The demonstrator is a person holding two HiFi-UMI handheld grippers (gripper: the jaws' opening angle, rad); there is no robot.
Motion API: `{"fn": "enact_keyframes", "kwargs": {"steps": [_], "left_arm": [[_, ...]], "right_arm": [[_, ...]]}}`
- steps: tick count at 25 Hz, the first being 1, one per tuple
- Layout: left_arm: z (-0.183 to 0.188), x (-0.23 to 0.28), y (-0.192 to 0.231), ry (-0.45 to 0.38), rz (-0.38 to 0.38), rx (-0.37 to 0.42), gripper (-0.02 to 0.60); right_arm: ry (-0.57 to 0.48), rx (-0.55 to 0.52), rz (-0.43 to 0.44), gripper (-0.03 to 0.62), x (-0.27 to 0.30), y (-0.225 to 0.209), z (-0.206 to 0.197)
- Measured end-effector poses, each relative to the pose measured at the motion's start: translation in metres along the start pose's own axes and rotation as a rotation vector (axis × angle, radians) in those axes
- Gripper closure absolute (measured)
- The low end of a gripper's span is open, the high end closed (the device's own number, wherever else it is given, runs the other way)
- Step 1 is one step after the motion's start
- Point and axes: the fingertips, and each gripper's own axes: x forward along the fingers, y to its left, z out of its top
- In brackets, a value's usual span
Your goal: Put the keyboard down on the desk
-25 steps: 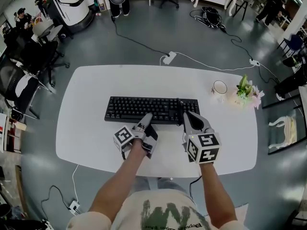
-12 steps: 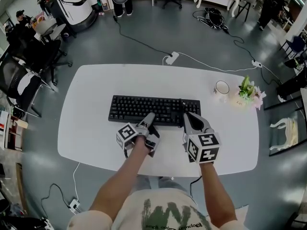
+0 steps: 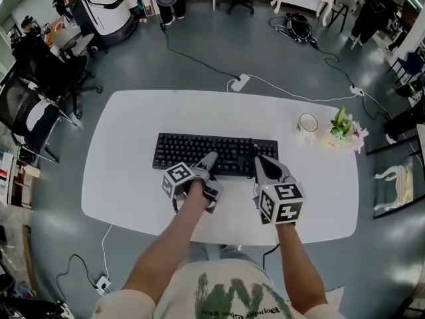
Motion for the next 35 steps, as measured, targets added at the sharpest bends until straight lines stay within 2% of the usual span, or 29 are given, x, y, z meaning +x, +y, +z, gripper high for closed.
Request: {"fn": "enact_keyframes", "kwargs": {"steps": [7, 10, 14, 19, 21, 24, 27, 31, 35], "left_arm": [[0.002, 0.002, 0.003, 0.001, 0.124, -0.02, 0.307], [0.0, 0.002, 0.003, 0.02, 0.167, -0.013, 0.276], [-0.001, 0.0, 0.002, 0.034, 0.209, -0.039, 0.235], [-0.001, -0.002, 0.005, 0.043, 0.252, -0.053, 0.233], [-0.003, -0.002, 0.005, 0.061, 0.275, -0.048, 0.213], [-0.006, -0.003, 0.004, 0.083, 0.288, -0.047, 0.19], [-0.006, -0.008, 0.006, 0.087, 0.291, -0.067, 0.19], [-0.009, -0.014, 0.011, 0.089, 0.32, -0.055, 0.19], [-0.012, -0.021, 0.006, 0.095, 0.308, -0.054, 0.182]], "right_arm": [[0.005, 0.003, 0.0, 0.594, 0.002, -0.001, 0.0], [0.006, 0.002, -0.001, 0.594, 0.003, -0.001, 0.001], [0.003, 0.0, 0.002, 0.594, 0.004, 0.0, 0.004], [0.012, 0.0, 0.007, 0.594, 0.007, 0.001, 0.002], [0.015, -0.001, 0.007, 0.594, 0.008, 0.001, 0.001], [0.014, -0.002, 0.007, 0.594, 0.008, 0.001, 0.002], [0.016, -0.002, 0.007, 0.594, 0.008, 0.002, 0.003], [0.014, 0.0, 0.005, 0.594, 0.01, -0.001, 0.004], [0.008, 0.0, 0.005, 0.594, 0.011, -0.001, 0.008]]}}
